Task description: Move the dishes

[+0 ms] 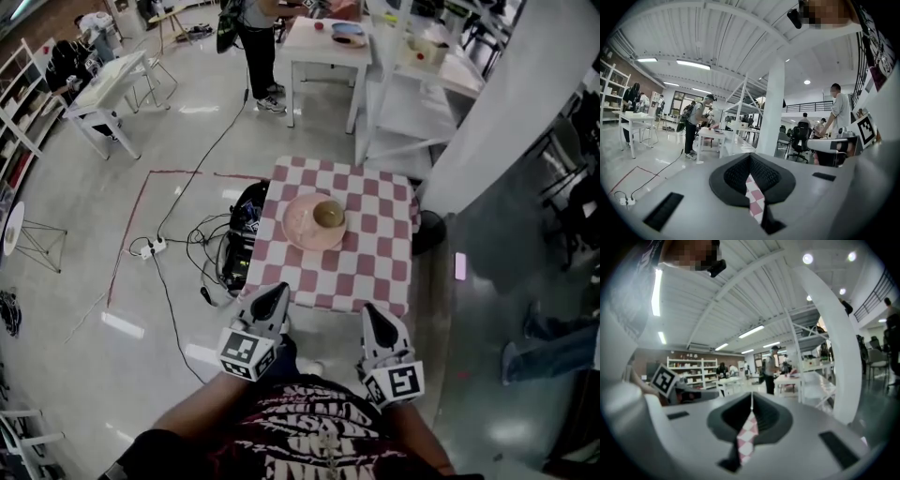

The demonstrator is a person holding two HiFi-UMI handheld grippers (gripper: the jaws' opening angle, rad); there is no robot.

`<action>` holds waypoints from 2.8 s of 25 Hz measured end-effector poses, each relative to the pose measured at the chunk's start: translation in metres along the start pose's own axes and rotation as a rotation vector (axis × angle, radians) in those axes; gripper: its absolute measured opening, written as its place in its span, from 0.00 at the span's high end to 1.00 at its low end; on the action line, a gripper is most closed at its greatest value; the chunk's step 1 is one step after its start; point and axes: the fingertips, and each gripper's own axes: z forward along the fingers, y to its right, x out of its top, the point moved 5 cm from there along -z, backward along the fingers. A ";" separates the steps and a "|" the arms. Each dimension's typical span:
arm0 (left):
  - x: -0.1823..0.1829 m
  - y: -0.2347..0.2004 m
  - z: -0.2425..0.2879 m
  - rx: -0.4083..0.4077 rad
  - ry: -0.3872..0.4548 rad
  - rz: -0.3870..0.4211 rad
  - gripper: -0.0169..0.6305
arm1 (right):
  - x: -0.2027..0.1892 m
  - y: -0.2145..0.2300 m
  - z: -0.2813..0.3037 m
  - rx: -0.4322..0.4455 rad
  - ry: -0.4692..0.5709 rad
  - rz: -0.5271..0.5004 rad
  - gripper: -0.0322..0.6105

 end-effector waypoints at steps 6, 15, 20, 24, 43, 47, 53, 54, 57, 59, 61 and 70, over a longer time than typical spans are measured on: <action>-0.005 -0.027 0.024 -0.006 -0.031 -0.021 0.93 | -0.003 0.006 0.031 -0.014 -0.021 0.016 0.90; 0.000 -0.070 0.061 -0.037 -0.058 -0.042 0.93 | -0.003 0.010 0.082 -0.042 -0.069 0.039 0.90; 0.010 -0.098 0.077 -0.050 -0.053 -0.047 0.93 | 0.001 0.004 0.115 -0.042 -0.086 0.030 0.90; 0.015 -0.122 0.095 -0.066 -0.048 -0.061 0.93 | 0.009 0.000 0.144 -0.044 -0.086 0.008 0.90; 0.043 -0.182 0.145 -0.126 -0.004 -0.096 0.93 | 0.042 -0.007 0.207 -0.120 -0.081 -0.047 0.90; 0.046 -0.182 0.146 -0.114 0.004 -0.087 0.93 | 0.039 -0.003 0.213 -0.106 -0.092 -0.050 0.90; 0.047 -0.182 0.151 -0.071 -0.011 -0.072 0.93 | 0.037 0.013 0.229 -0.073 -0.110 -0.037 0.90; 0.048 -0.182 0.151 -0.064 -0.013 -0.069 0.93 | 0.039 0.015 0.231 -0.064 -0.105 -0.036 0.90; 0.050 -0.181 0.153 -0.042 -0.026 -0.076 0.93 | 0.041 0.021 0.237 -0.044 -0.095 -0.027 0.90; 0.048 -0.180 0.155 -0.033 -0.032 -0.067 0.93 | 0.039 0.026 0.239 -0.034 -0.099 -0.021 0.90; 0.045 -0.179 0.159 -0.029 -0.039 -0.051 0.93 | 0.036 0.032 0.242 -0.028 -0.104 -0.022 0.90; 0.034 -0.201 0.172 0.018 -0.104 -0.035 0.93 | 0.030 0.055 0.257 -0.031 -0.095 -0.041 0.90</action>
